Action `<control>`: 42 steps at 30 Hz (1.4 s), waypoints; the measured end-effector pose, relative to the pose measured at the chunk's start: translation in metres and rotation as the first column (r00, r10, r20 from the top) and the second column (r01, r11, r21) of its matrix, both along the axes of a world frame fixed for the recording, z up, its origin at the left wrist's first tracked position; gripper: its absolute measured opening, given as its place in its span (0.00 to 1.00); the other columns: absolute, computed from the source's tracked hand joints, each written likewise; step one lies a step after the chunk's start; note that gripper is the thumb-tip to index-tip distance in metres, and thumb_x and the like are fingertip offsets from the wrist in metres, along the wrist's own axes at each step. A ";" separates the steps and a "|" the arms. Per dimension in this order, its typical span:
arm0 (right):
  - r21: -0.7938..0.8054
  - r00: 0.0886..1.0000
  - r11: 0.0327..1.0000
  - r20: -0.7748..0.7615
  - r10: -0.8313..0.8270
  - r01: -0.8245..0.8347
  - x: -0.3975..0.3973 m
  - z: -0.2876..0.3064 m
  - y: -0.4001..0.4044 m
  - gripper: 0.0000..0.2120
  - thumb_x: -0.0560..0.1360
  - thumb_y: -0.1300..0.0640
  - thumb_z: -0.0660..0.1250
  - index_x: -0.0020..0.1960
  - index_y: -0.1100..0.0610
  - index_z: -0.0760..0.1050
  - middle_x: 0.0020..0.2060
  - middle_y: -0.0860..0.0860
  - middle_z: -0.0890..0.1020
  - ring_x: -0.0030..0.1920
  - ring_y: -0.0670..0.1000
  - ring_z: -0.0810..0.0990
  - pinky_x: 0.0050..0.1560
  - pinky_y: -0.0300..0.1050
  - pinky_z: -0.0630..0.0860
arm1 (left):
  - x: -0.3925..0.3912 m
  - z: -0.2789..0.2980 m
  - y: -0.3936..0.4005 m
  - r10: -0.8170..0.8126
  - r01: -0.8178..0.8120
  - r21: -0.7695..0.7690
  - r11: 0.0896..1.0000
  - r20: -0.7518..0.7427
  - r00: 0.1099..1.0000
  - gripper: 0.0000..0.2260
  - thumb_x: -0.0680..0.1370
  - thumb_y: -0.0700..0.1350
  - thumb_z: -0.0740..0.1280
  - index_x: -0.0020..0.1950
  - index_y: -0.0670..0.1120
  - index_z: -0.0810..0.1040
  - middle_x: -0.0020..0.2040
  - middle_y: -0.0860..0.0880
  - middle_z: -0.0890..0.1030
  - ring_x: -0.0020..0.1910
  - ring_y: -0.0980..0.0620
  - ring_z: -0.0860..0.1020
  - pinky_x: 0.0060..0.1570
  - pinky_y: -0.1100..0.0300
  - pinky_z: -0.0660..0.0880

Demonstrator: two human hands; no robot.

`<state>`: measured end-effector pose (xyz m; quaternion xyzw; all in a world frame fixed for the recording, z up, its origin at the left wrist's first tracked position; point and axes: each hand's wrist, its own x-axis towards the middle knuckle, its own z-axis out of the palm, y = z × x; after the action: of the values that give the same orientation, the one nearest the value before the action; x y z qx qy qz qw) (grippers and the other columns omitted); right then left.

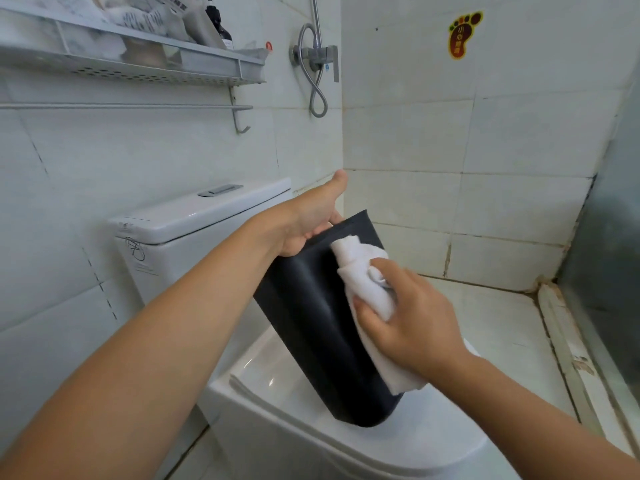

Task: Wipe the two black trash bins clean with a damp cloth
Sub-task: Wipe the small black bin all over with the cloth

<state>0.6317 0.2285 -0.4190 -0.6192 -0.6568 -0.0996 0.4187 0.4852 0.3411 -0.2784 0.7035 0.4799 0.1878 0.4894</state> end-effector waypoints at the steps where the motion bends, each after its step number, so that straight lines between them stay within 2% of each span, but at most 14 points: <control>1: 0.036 0.999 0.999 0.038 0.024 -0.025 -0.009 0.000 -0.001 0.21 0.72 0.39 0.64 0.63 0.45 0.72 0.44 0.45 0.80 0.43 0.53 0.78 0.37 0.47 0.75 | 0.001 -0.001 0.000 0.012 -0.012 0.014 1.000 -0.016 1.000 0.47 0.81 0.75 0.44 0.65 0.34 0.80 0.34 0.45 0.83 0.40 0.46 0.81 0.52 0.54 0.78; 2: 0.068 0.997 0.997 0.067 0.044 -0.048 -0.018 0.001 -0.002 0.22 0.72 0.40 0.64 0.63 0.45 0.72 0.44 0.45 0.79 0.42 0.53 0.78 0.35 0.47 0.74 | 0.002 -0.001 0.002 0.027 -0.027 0.017 0.999 -0.031 0.999 0.48 0.80 0.75 0.44 0.65 0.34 0.80 0.43 0.42 0.87 0.48 0.43 0.84 0.56 0.52 0.79; 4: 0.120 0.988 0.988 0.136 0.078 -0.094 -0.031 0.005 -0.004 0.22 0.72 0.41 0.65 0.64 0.46 0.73 0.44 0.45 0.78 0.41 0.52 0.76 0.34 0.46 0.72 | 0.000 -0.001 0.004 0.040 -0.042 -0.044 0.998 -0.038 0.998 0.49 0.79 0.76 0.43 0.65 0.34 0.80 0.56 0.36 0.86 0.59 0.38 0.85 0.53 0.52 0.81; 10: 0.135 0.933 0.966 0.316 0.170 -0.222 -0.044 0.012 -0.009 0.25 0.73 0.42 0.65 0.69 0.44 0.72 0.42 0.46 0.73 0.38 0.53 0.69 0.28 0.49 0.72 | -0.006 0.001 0.000 -0.049 0.064 -0.224 0.973 0.072 0.996 0.53 0.77 0.79 0.42 0.68 0.34 0.77 0.61 0.34 0.84 0.61 0.38 0.83 0.60 0.48 0.79; 14: 0.141 0.977 0.981 0.186 0.107 -0.134 -0.032 0.012 0.002 0.24 0.72 0.41 0.65 0.68 0.41 0.73 0.40 0.41 0.69 0.38 0.49 0.70 0.31 0.44 0.69 | -0.008 0.000 -0.002 -0.096 0.104 -0.207 0.973 0.047 0.994 0.51 0.74 0.81 0.46 0.75 0.40 0.71 0.68 0.37 0.81 0.60 0.43 0.84 0.59 0.51 0.79; 16: 0.097 0.994 0.992 0.074 0.076 -0.083 -0.022 0.012 0.007 0.22 0.72 0.39 0.64 0.65 0.40 0.73 0.39 0.41 0.72 0.38 0.49 0.73 0.34 0.44 0.69 | -0.010 -0.003 0.000 -0.095 0.094 -0.104 0.990 -0.014 0.995 0.52 0.70 0.84 0.49 0.75 0.45 0.71 0.72 0.44 0.79 0.66 0.48 0.81 0.69 0.52 0.74; 18: 0.011 0.999 0.999 -0.039 0.033 -0.033 -0.009 0.013 0.015 0.21 0.72 0.37 0.62 0.63 0.38 0.71 0.41 0.43 0.77 0.41 0.50 0.76 0.37 0.45 0.72 | -0.011 -0.007 -0.001 -0.092 0.095 0.054 0.994 -0.046 0.995 0.55 0.64 0.86 0.52 0.78 0.49 0.72 0.75 0.51 0.77 0.72 0.54 0.75 0.80 0.50 0.61; 19: -0.041 0.996 0.999 -0.094 0.002 -0.006 -0.001 0.012 0.019 0.21 0.72 0.36 0.62 0.64 0.38 0.71 0.42 0.44 0.80 0.43 0.50 0.78 0.39 0.46 0.74 | -0.011 -0.008 -0.004 -0.099 0.105 0.115 0.988 -0.052 0.994 0.55 0.62 0.87 0.54 0.77 0.51 0.74 0.75 0.54 0.76 0.73 0.56 0.73 0.81 0.50 0.58; 21: -0.154 0.974 0.986 -0.203 -0.098 0.067 0.017 0.008 0.030 0.21 0.74 0.37 0.64 0.66 0.38 0.71 0.45 0.44 0.82 0.46 0.52 0.81 0.44 0.49 0.77 | -0.013 -0.009 -0.011 -0.152 0.165 0.147 0.975 -0.098 0.984 0.47 0.62 0.83 0.64 0.71 0.53 0.80 0.70 0.56 0.80 0.72 0.58 0.75 0.76 0.55 0.64; 24: -0.293 0.912 0.949 -0.346 -0.219 0.117 0.042 0.002 0.037 0.19 0.77 0.40 0.65 0.66 0.41 0.73 0.46 0.44 0.83 0.47 0.52 0.82 0.46 0.50 0.77 | -0.016 -0.011 -0.018 -0.174 0.205 0.182 0.962 -0.173 0.969 0.25 0.68 0.60 0.81 0.60 0.52 0.83 0.53 0.54 0.88 0.54 0.54 0.87 0.59 0.55 0.82; 28: -0.296 0.865 0.952 -0.457 -0.206 0.071 0.049 -0.005 0.034 0.06 0.78 0.42 0.65 0.52 0.42 0.73 0.39 0.44 0.82 0.42 0.50 0.81 0.44 0.50 0.78 | -0.016 -0.019 -0.016 -0.046 0.163 0.331 0.929 -0.334 0.942 0.29 0.65 0.44 0.84 0.62 0.52 0.76 0.52 0.50 0.86 0.49 0.49 0.86 0.52 0.46 0.85; 34: -0.105 0.951 0.992 -0.294 -0.098 0.070 0.022 0.009 0.023 0.20 0.77 0.39 0.66 0.67 0.43 0.73 0.48 0.41 0.81 0.47 0.50 0.80 0.48 0.49 0.77 | -0.012 -0.021 -0.012 -0.015 0.230 0.431 0.873 -0.448 0.894 0.31 0.64 0.45 0.82 0.63 0.54 0.72 0.52 0.51 0.83 0.50 0.47 0.83 0.52 0.44 0.83; 38: 0.043 0.995 0.995 -0.045 0.087 -0.085 0.009 0.013 0.019 0.21 0.73 0.38 0.64 0.64 0.39 0.72 0.44 0.43 0.80 0.43 0.49 0.77 0.39 0.48 0.76 | -0.008 -0.023 -0.013 -0.075 0.276 0.439 0.855 -0.422 0.903 0.26 0.63 0.40 0.80 0.53 0.53 0.71 0.44 0.52 0.79 0.42 0.49 0.77 0.39 0.55 0.74; 42: -0.045 0.988 0.997 -0.144 -0.061 0.055 0.029 0.014 0.031 0.23 0.74 0.38 0.64 0.68 0.38 0.69 0.48 0.44 0.81 0.47 0.52 0.80 0.42 0.48 0.76 | -0.016 -0.024 -0.010 -0.113 0.275 0.440 0.855 -0.360 0.926 0.32 0.63 0.43 0.80 0.64 0.56 0.75 0.55 0.54 0.84 0.54 0.51 0.83 0.57 0.47 0.81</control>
<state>0.6608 0.2600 -0.4050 -0.6521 -0.6083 -0.0529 0.4494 0.4693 0.3308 -0.3022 0.8694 0.4162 0.1334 0.2304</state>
